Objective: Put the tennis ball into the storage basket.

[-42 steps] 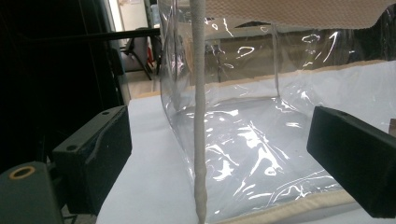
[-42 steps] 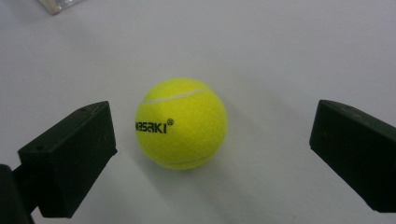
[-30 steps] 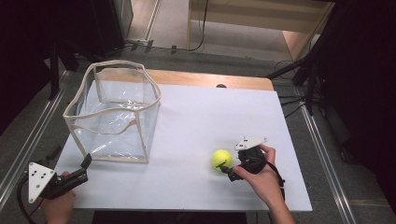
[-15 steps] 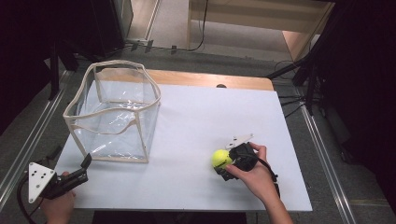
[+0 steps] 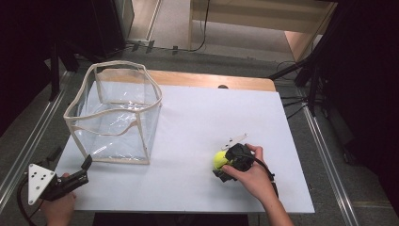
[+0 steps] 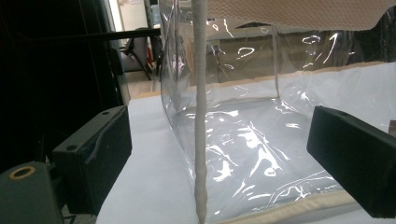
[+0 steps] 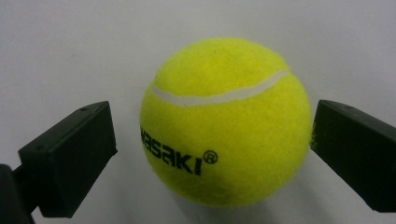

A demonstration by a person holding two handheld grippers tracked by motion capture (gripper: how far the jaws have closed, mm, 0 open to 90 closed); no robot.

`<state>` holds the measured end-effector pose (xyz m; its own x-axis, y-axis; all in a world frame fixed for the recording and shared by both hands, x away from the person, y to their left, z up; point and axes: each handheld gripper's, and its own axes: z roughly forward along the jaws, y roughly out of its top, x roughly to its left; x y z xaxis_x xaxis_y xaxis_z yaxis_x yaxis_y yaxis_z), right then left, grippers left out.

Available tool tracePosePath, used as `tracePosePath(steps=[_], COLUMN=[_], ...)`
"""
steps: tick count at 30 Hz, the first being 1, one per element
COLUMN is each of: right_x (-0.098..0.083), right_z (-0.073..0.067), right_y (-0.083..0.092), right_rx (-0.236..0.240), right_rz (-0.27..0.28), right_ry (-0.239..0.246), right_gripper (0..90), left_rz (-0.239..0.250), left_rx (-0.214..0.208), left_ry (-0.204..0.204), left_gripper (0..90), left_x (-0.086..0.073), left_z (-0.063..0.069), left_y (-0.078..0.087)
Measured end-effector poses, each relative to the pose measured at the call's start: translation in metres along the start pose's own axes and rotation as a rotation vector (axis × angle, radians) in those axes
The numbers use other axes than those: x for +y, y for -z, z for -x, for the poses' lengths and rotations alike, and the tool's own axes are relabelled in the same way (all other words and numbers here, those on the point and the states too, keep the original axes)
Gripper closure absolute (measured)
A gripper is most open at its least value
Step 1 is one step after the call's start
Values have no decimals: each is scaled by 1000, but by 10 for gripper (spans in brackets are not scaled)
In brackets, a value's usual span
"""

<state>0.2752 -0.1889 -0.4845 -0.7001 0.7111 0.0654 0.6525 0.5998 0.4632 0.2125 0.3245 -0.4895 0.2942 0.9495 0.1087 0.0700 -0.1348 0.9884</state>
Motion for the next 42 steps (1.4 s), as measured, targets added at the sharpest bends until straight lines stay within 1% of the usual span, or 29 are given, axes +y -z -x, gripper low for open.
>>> tracePosePath(steps=[4,5,6,10,11,12,13,18,23,28,38,42], right_x=[1,2,2,3,3,3,3,2,3,4,14,21], right_z=[0,-1,-1,-2,-2,-2,-2,-1,-1,-2,-4,-6], right_y=[-3,-4,-4,-6,-7,-7,-7,-7,-6,-6,-5,-5], right_rx=[-2,-23,-30,-23,-21,-21,-37,-28,-15,-11,1,9], right_rz=[-9,-6,-9,-16,-23,-23,-30,-24,-29,-31,-31,-32], right_ry=[5,1,-1,-5,1,1,2,-5,10,12,36,44], right_gripper=[14,135,135,143,174,174,228,232,233,233,233,233], left_rz=[0,0,0,0,-3,-3,0,0,0,1,4,6], left_rx=[0,0,0,0,1,1,-1,-1,-2,-1,-3,-3], left_ry=[0,1,1,2,2,2,1,1,1,1,5,7], left_gripper=[69,69,69,69,69,69,69,69,69,69,69,69], left_x=[0,0,0,0,0,0,0,0,0,0,0,0], left_z=[0,0,0,0,0,0,0,0,0,0,0,0], left_y=[0,0,0,0,0,0,0,0,0,0,0,0])
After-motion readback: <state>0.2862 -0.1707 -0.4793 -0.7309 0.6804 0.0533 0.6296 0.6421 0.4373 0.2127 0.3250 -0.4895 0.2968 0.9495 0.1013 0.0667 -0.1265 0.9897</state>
